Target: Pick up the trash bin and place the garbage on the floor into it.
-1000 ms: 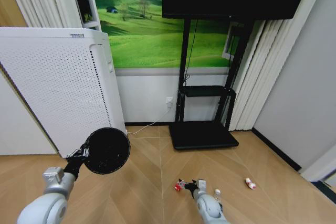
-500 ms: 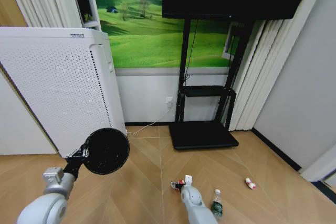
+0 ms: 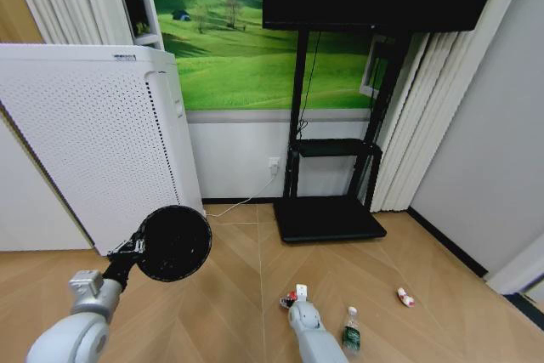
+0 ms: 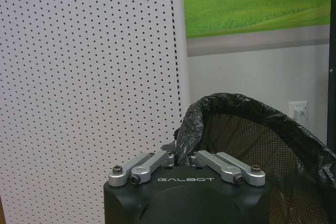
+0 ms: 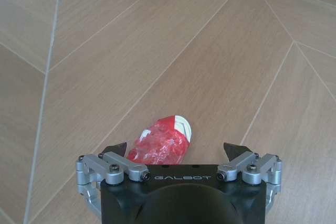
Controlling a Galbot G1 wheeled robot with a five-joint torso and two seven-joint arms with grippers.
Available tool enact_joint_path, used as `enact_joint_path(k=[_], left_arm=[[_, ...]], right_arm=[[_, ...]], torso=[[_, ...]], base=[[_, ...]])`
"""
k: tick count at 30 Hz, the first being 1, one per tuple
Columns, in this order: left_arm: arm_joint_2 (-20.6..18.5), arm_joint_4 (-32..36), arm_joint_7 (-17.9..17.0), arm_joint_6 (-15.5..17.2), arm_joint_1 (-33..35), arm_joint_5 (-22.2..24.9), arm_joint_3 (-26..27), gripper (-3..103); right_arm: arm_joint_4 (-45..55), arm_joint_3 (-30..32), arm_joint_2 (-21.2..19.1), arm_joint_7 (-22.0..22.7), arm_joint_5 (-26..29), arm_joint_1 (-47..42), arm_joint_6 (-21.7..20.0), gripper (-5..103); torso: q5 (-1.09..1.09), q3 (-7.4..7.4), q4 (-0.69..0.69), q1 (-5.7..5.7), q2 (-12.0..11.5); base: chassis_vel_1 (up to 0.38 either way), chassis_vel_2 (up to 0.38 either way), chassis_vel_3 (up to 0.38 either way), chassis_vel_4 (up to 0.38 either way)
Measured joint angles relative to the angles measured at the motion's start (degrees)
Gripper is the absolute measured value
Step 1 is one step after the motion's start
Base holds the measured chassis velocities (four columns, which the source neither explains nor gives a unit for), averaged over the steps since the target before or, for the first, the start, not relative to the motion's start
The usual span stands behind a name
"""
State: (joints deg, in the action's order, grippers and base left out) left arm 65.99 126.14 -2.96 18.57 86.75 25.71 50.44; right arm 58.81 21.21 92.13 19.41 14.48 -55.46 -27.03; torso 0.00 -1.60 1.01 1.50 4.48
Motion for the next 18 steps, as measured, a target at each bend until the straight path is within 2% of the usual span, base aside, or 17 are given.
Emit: enact_joint_path(k=[12,14,18], left_arm=[[-0.15,-0.06,-0.01,0.08,-0.29,0.04,-0.17,6],[-0.19,0.01,0.0,0.21,-0.33,0.13,-0.24,6],[-0.38,0.13,-0.01,0.35,-0.5,0.25,-0.36,6]], right_arm=[[-3.24,-0.8,0.15,-0.48,-1.3,1.27,1.98,100],[-3.91,-0.83,0.13,-0.48,-2.02,1.54,2.34,103],[-5.81,-0.7,0.09,-0.11,-3.59,2.47,3.3,85]], torso=[[0.0,0.0,0.0,0.0,0.0],[0.0,0.0,0.0,0.0,0.0],[0.0,0.0,0.0,0.0,0.0]], base=[[0.0,0.0,0.0,0.0],[0.0,0.0,0.0,0.0],[0.0,0.0,0.0,0.0]])
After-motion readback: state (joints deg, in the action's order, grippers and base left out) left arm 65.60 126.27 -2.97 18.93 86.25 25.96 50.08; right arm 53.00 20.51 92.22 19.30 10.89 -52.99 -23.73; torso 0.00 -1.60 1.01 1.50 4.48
